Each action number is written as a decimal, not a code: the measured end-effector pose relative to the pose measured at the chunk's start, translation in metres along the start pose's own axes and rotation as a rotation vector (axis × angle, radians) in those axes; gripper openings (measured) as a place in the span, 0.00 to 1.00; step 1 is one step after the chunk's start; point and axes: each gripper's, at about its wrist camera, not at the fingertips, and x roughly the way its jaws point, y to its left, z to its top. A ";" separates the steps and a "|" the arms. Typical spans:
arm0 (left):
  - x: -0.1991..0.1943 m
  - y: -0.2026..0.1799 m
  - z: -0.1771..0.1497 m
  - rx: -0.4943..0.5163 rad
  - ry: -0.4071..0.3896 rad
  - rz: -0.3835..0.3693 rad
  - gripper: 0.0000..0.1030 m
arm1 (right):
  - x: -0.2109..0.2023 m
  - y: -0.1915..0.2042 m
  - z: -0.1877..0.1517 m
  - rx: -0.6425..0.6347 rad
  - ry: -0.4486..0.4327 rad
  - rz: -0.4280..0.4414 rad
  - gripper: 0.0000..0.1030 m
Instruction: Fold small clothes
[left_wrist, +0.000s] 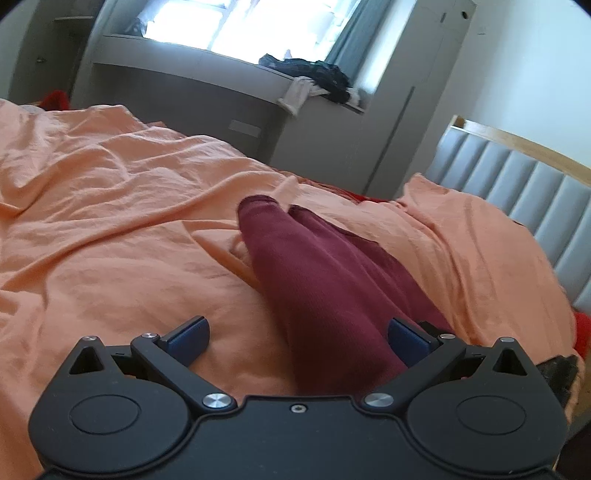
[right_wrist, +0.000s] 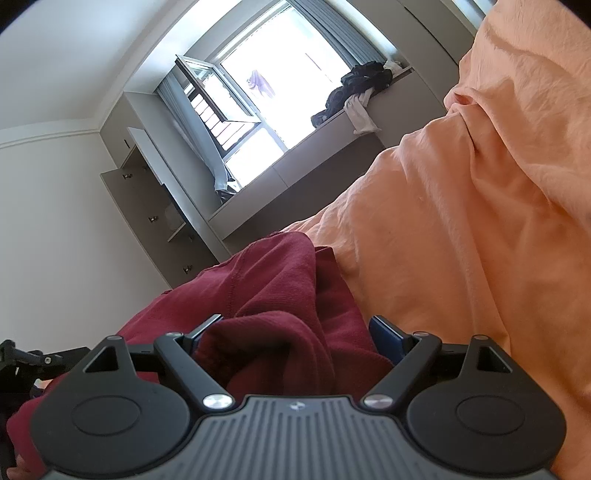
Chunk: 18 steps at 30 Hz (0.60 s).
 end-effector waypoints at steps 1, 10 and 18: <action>0.000 -0.001 0.000 0.002 0.002 -0.012 0.99 | 0.000 0.000 0.000 0.000 0.000 0.000 0.84; 0.003 -0.010 -0.003 0.044 0.035 -0.057 0.98 | 0.000 0.000 0.000 0.000 -0.001 0.000 0.84; 0.005 -0.008 -0.002 0.030 0.047 -0.071 0.92 | 0.000 0.000 0.000 0.000 -0.001 0.000 0.84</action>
